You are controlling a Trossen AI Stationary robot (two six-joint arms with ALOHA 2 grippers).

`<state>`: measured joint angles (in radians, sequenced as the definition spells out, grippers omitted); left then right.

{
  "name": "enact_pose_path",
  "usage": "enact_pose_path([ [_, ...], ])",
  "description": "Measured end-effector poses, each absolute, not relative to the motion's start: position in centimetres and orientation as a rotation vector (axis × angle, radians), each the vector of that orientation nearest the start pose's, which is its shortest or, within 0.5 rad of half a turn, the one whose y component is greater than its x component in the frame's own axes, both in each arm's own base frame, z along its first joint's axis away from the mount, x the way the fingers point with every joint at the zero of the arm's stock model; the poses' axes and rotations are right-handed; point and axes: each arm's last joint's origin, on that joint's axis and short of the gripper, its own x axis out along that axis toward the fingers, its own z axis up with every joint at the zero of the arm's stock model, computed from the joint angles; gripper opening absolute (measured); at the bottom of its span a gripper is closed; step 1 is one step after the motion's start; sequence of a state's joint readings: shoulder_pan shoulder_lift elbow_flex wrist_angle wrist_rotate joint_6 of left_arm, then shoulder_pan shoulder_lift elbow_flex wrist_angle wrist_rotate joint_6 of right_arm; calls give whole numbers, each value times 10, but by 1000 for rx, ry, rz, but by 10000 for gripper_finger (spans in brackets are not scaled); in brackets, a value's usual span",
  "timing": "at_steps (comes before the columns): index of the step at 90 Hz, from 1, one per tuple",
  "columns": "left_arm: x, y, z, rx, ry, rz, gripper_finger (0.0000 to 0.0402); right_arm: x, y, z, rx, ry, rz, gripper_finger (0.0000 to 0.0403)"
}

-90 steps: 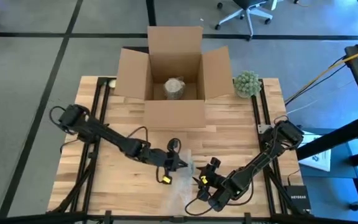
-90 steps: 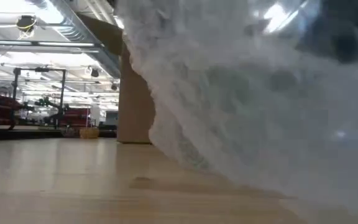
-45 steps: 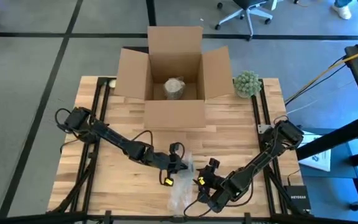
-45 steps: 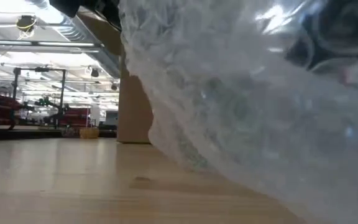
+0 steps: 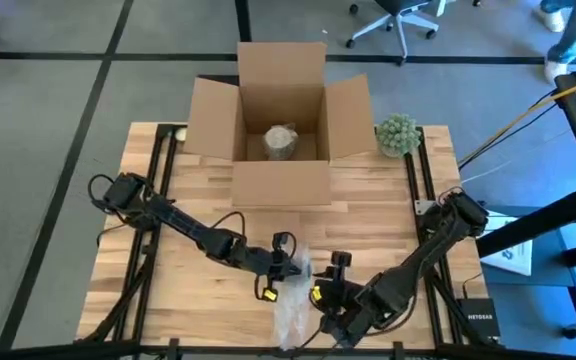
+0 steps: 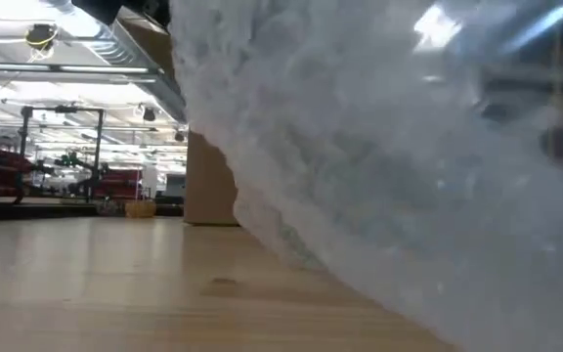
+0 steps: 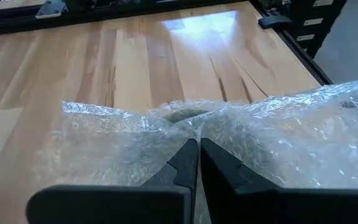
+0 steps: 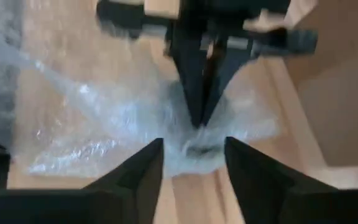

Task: Wrap mug
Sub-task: Wrap the dark green mug using the transparent bubble wrap

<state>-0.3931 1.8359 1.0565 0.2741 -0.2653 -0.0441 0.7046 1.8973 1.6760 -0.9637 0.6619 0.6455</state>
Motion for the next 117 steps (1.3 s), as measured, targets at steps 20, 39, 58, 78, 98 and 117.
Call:
enact_pose_path([
  [20, 363, -143, 184, 115, 465, -115, 0, 336, 202, 241, -95, 974, -192, 12],
  [39, 361, -145, 184, 118, 471, -125, 0, 346, 181, 207, 39, 1035, -119, 3],
  [58, 352, -145, 215, 125, 395, -128, 0, 342, 178, 197, 32, 1053, -134, 2],
  [78, 327, -146, 249, 134, 397, -134, 0, 345, 176, 198, 16, 1021, -164, 1],
  [98, 316, -168, 245, 47, 448, -264, 0, 346, 174, 198, -20, 1003, -191, 0],
  [117, 338, -172, 223, 58, 374, -263, 0, 347, 174, 199, -19, 991, -186, 0],
])
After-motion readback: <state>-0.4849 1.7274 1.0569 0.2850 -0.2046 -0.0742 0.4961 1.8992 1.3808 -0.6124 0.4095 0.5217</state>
